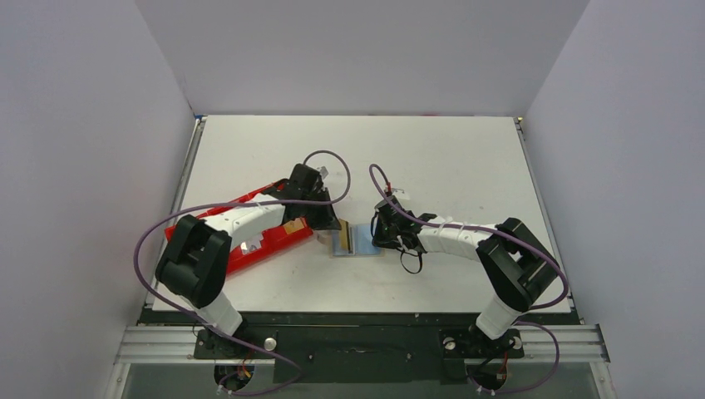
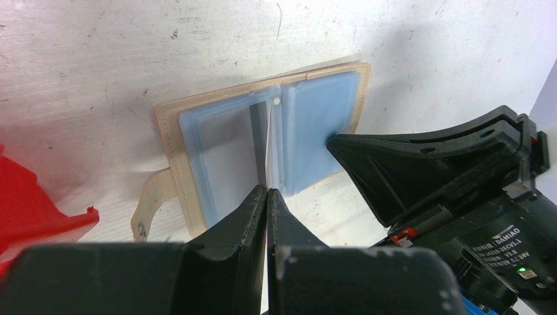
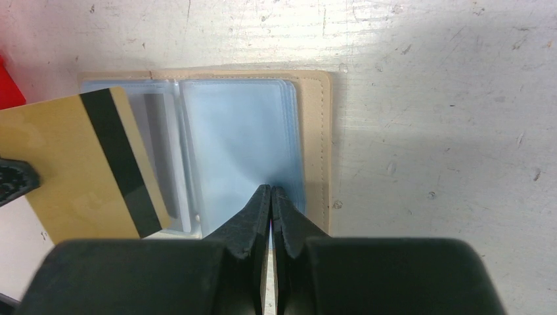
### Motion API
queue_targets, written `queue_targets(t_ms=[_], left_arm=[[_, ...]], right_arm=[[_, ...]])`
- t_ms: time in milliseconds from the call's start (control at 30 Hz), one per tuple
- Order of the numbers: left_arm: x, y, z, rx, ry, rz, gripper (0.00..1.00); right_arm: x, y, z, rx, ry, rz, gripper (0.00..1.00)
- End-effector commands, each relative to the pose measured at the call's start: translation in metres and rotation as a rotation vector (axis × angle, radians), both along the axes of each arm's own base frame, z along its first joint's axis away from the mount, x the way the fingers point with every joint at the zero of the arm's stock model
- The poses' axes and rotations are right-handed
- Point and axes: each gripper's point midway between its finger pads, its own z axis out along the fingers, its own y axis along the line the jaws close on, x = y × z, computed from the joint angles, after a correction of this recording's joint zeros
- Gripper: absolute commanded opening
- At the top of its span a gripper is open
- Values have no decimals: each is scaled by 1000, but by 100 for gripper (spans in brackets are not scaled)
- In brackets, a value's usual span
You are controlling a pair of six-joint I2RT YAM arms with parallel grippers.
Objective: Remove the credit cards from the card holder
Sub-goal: Place the credit card in the storage box.
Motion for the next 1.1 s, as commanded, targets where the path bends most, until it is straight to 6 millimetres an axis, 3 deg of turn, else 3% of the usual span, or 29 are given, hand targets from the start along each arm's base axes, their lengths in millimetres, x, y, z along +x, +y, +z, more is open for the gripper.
queue_targets(t_ms=[0,167,267,500,633,767,800,900,1067], left_arm=[[5,8,23,1,-71,3,0],[4,8,36,-14,-97,-4,0],[5,9,46,-33,-112,-2,0],[7,15,69,-88,-145,6,0],[11,20,86,-160,-165,25,0],[13,22,106,-289,-180,34,0],[11,20,114,-333,-174,30,0],[13,23,129,-428,-200,32,0],[11,20,151,-575,-224,8,0]], right_arm=[[-7,-25,-11,-90,27,-25,0],[-3,-22,2,-79,8,-20,0],[4,-19,22,-63,-28,-16,2],[13,-8,79,17,-121,7,43],[10,8,106,133,-153,57,53],[6,31,129,346,-166,120,55],[13,37,143,410,-211,126,55],[8,51,168,583,-238,166,56],[3,65,194,734,-252,197,54]])
